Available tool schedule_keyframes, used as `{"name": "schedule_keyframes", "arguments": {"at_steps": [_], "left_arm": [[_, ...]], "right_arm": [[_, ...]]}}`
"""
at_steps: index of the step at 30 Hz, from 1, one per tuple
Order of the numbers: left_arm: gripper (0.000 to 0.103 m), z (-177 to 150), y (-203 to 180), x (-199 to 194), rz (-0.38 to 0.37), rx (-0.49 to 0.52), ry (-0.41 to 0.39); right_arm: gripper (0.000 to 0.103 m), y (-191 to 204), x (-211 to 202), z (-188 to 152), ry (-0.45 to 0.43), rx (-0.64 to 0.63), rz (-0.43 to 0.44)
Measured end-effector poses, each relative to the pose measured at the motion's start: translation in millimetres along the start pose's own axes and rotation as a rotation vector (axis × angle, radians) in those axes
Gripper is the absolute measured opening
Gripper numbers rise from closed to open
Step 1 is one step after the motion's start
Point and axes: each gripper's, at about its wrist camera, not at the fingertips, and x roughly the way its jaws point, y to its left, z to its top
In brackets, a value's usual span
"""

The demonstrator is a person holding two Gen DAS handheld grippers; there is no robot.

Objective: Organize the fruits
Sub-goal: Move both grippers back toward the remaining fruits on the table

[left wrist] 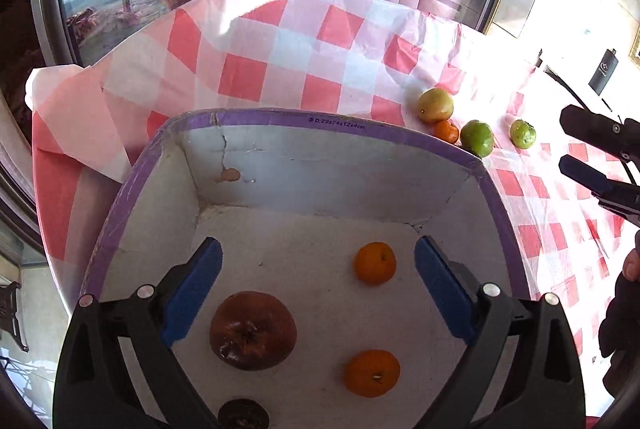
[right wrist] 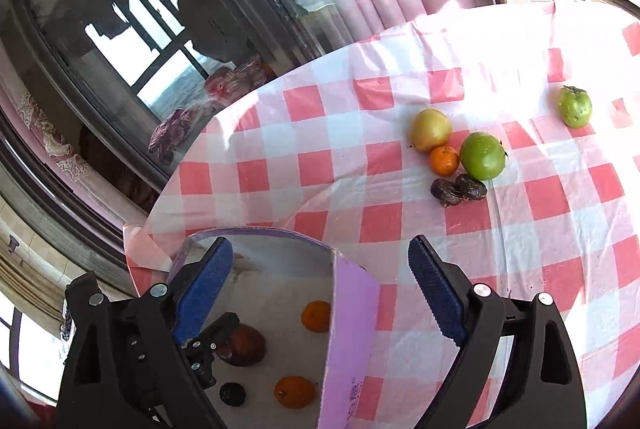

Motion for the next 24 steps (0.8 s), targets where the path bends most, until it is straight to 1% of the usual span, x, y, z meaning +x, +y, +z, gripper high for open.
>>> {"name": "schedule_keyframes", "arguments": {"at_steps": [1, 4, 5, 8, 12, 15, 17, 18, 19, 20, 21, 22, 24], "left_arm": [[0.097, -0.9, -6.2, -0.3, 0.006, 0.0, -0.004], [0.097, -5.1, -28.7, -3.3, 0.031, 0.027, -0.016], [0.097, -4.2, -38.8, -2.2, 0.043, 0.044, -0.017], [0.097, -4.2, -62.4, -1.0, 0.091, 0.105, -0.021], [0.097, -1.8, -87.0, -5.7, 0.166, 0.143, -0.042], [0.097, 2.5, -97.6, -8.2, 0.202, 0.14, -0.045], [0.097, 7.7, -103.5, -8.6, 0.225, 0.134, -0.051], [0.097, 10.1, -107.2, -9.7, 0.235, 0.136, -0.055], [0.097, 12.6, -110.6, -10.5, 0.243, 0.137, -0.06], [0.097, 15.5, -114.5, -11.0, 0.25, 0.137, -0.064], [0.097, 19.2, -118.3, -10.9, 0.256, 0.134, -0.067], [0.097, 22.3, -122.0, -10.9, 0.26, 0.132, -0.072], [0.097, 30.3, -130.5, -11.0, 0.262, 0.136, -0.082]], "right_arm": [[0.087, -22.4, 6.3, 1.0, 0.018, 0.053, -0.053], [0.087, -75.4, 27.5, 1.2, 0.06, 0.182, -0.133], [0.087, -87.1, 36.0, 2.6, 0.073, 0.21, -0.149], [0.082, -109.7, 61.2, 12.6, 0.087, 0.273, -0.143], [0.076, -115.2, 99.7, 35.8, 0.088, 0.303, -0.114], [0.066, -113.5, 125.4, 47.9, 0.102, 0.334, -0.094], [0.062, -109.5, 138.0, 52.8, 0.118, 0.332, -0.087], [0.058, -107.0, 143.8, 54.4, 0.131, 0.323, -0.092], [0.056, -104.3, 149.9, 55.3, 0.151, 0.307, -0.109], [0.053, -102.6, 153.9, 55.0, 0.167, 0.294, -0.12], [0.051, -101.4, 154.2, 54.9, 0.16, 0.276, -0.128], [0.043, -102.3, 155.2, 54.1, 0.17, 0.265, -0.118], [0.042, -106.3, 151.5, 51.7, 0.176, 0.252, -0.107]]}}
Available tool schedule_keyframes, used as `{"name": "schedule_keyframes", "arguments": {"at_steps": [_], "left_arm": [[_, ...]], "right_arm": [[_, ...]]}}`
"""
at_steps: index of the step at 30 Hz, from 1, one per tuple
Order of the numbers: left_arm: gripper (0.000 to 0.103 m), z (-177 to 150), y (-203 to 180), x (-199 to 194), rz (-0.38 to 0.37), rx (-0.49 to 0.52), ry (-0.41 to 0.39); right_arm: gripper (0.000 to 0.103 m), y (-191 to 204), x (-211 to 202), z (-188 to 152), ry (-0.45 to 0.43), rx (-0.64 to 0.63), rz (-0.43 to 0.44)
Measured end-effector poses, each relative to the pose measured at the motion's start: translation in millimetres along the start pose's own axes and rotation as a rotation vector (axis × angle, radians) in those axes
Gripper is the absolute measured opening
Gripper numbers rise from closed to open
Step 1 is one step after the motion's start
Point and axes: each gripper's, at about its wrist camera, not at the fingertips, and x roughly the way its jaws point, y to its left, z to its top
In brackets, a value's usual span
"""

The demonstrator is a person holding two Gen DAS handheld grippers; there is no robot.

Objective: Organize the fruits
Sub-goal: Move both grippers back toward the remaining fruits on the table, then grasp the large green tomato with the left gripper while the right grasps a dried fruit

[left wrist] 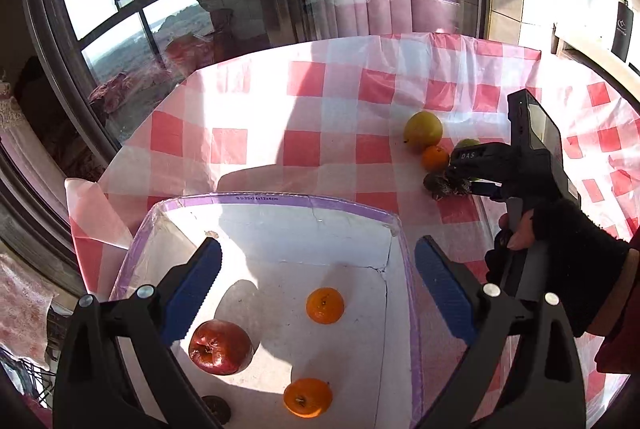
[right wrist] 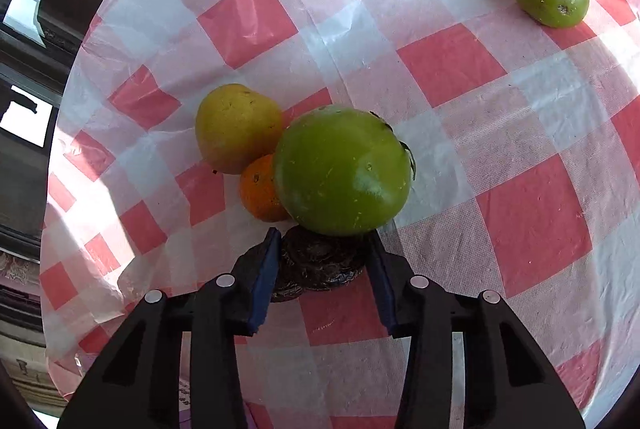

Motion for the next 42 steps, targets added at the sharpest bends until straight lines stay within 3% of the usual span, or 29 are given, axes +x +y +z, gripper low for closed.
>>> {"name": "schedule_keyframes", "arguments": {"at_steps": [5, 10, 15, 21, 23, 25, 29, 32, 35, 42], "left_arm": [[0.098, 24.6, -26.7, 4.2, -0.026, 0.021, -0.022], [0.101, 51.3, -71.0, 20.0, -0.125, 0.064, -0.014], [0.101, 67.9, -136.4, 80.7, -0.22, 0.174, 0.09], [0.092, 81.2, -179.0, 162.0, -0.327, 0.033, 0.248], [0.091, 86.0, -189.4, 180.2, -0.326, 0.0, 0.277], [0.086, 88.0, -197.9, 194.6, -0.272, 0.002, 0.303], [0.085, 91.2, -202.3, 216.7, -0.242, -0.039, 0.323], [0.08, 93.5, -209.2, 227.2, -0.206, 0.001, 0.33], [0.074, 91.9, -224.0, 220.9, -0.156, 0.082, 0.288], [0.072, 70.9, -242.6, 205.3, -0.222, 0.127, 0.254]], "right_arm": [[0.042, -21.4, -26.8, -10.4, -0.007, -0.12, -0.01], [0.042, -57.7, -68.6, -24.0, -0.058, -0.323, -0.106], [0.042, -94.2, -95.6, -41.8, -0.101, -0.474, -0.228], [0.042, -123.0, -108.8, -51.6, -0.108, -0.477, -0.256], [0.042, -128.7, -108.0, -52.4, -0.101, -0.459, -0.252], [0.042, -133.6, -107.1, -52.0, -0.098, -0.441, -0.247], [0.042, -140.6, -109.9, -49.3, -0.107, -0.427, -0.233], [0.042, -145.2, -111.1, -48.4, -0.114, -0.425, -0.225], [0.042, -146.3, -110.8, -49.2, -0.116, -0.424, -0.221], [0.043, -148.1, -105.5, -51.3, -0.108, -0.424, -0.228]]}}
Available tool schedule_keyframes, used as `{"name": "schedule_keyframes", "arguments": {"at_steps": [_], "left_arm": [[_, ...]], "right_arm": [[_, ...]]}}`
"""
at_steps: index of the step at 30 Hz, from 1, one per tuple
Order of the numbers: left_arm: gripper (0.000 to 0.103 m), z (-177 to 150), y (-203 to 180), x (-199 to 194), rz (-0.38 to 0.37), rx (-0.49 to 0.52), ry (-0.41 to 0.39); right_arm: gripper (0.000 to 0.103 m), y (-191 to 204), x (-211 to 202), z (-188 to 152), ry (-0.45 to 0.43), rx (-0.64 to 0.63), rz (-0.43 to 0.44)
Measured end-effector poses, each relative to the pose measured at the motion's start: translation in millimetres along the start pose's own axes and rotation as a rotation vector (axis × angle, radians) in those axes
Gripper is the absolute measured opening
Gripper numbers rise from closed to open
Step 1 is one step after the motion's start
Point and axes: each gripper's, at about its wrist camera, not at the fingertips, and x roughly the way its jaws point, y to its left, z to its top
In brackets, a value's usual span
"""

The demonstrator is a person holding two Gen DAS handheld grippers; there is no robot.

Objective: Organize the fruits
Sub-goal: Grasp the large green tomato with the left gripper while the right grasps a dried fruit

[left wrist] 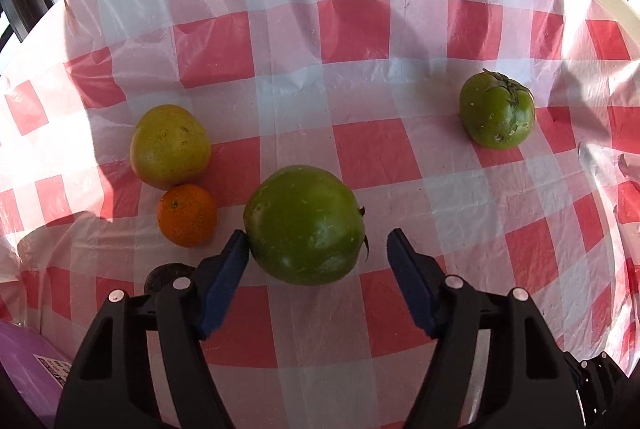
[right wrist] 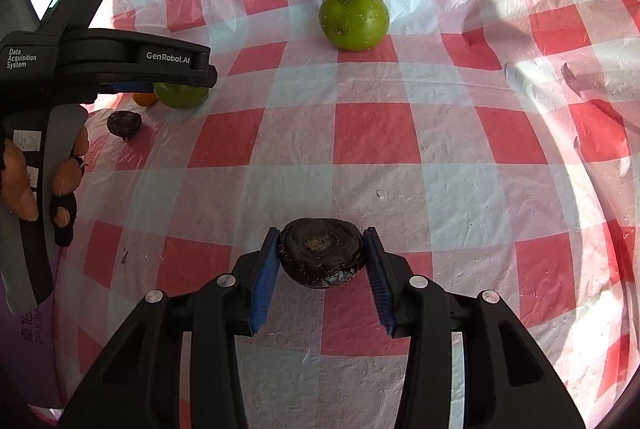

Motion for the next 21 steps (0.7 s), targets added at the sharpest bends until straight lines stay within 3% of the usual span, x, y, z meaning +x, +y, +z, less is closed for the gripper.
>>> {"name": "schedule_keyframes", "arguments": {"at_steps": [4, 11, 14, 17, 19, 21], "left_arm": [[0.073, -5.6, 8.3, 20.8, -0.033, -0.043, 0.063], [0.078, 10.5, 9.6, 41.2, -0.022, -0.051, 0.06], [0.079, 12.8, 7.7, 43.6, -0.021, -0.047, 0.05], [0.062, 12.7, 14.2, 37.4, -0.009, -0.06, 0.03], [0.059, 9.1, 18.0, 35.0, -0.037, -0.058, 0.036], [0.059, -1.1, 18.7, 29.3, -0.055, -0.031, 0.042]], "right_arm": [[0.043, 1.5, 0.3, -1.9, -0.009, -0.02, -0.008], [0.044, 5.9, 1.0, -5.8, -0.028, -0.053, -0.037], [0.051, 10.9, 2.3, -7.8, -0.034, -0.082, -0.046], [0.054, 14.8, 2.9, -10.6, -0.046, -0.102, -0.066], [0.052, 14.7, 2.3, -11.4, -0.053, -0.102, -0.077], [0.04, 15.9, 0.5, -12.8, -0.058, -0.112, -0.081]]}}
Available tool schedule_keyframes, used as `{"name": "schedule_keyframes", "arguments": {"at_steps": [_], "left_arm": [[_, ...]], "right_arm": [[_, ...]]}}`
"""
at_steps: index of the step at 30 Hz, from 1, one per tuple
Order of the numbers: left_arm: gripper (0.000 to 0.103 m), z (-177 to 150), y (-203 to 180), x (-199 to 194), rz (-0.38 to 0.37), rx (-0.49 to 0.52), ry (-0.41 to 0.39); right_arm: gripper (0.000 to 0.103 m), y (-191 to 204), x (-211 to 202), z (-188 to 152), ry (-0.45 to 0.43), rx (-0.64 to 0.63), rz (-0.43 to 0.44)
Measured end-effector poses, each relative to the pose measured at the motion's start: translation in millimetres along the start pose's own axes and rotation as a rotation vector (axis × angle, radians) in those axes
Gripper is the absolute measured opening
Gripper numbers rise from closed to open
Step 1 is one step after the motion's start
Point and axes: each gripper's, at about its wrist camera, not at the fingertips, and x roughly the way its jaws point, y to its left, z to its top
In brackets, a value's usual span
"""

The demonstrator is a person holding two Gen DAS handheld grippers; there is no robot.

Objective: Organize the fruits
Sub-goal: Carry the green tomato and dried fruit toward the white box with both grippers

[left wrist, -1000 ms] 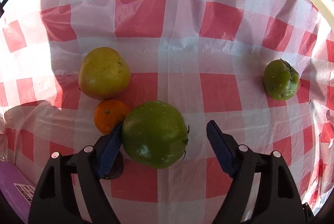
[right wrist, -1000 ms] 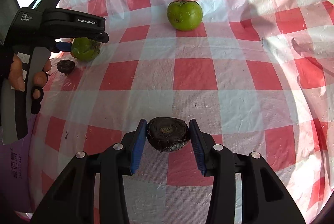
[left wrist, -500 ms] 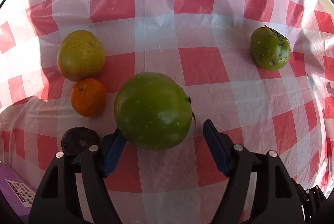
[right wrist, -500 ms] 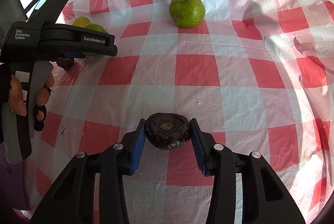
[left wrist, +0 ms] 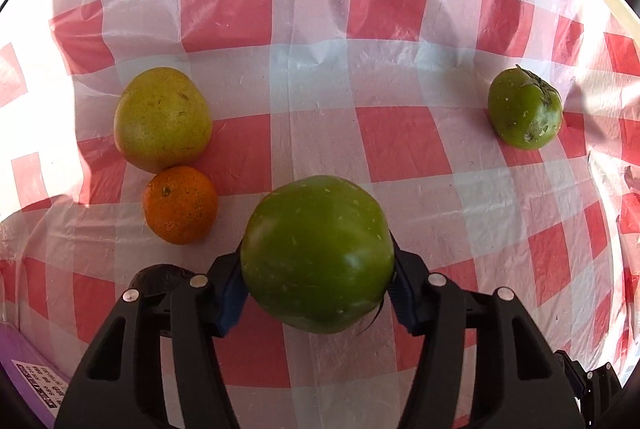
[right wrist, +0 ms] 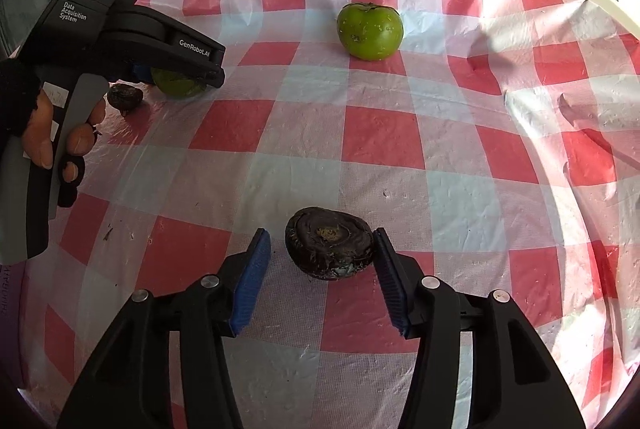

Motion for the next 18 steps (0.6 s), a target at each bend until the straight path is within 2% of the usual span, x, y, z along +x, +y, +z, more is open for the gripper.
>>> {"name": "schedule_keyframes", "arguments": {"at_steps": [8, 15, 18], "left_arm": [[0.059, -63.5, -5.7, -40.2, -0.094, -0.035, -0.007], [0.059, -132.5, -25.1, -78.3, -0.135, 0.085, 0.015], [0.059, -152.0, -25.2, -87.4, -0.148, 0.104, 0.026]], "right_arm": [[0.039, -2.4, -18.0, -12.7, 0.009, 0.027, -0.007], [0.039, 1.6, -36.4, -38.4, 0.055, 0.078, 0.001], [0.039, 2.8, -41.7, -46.3, 0.074, 0.117, 0.0]]}}
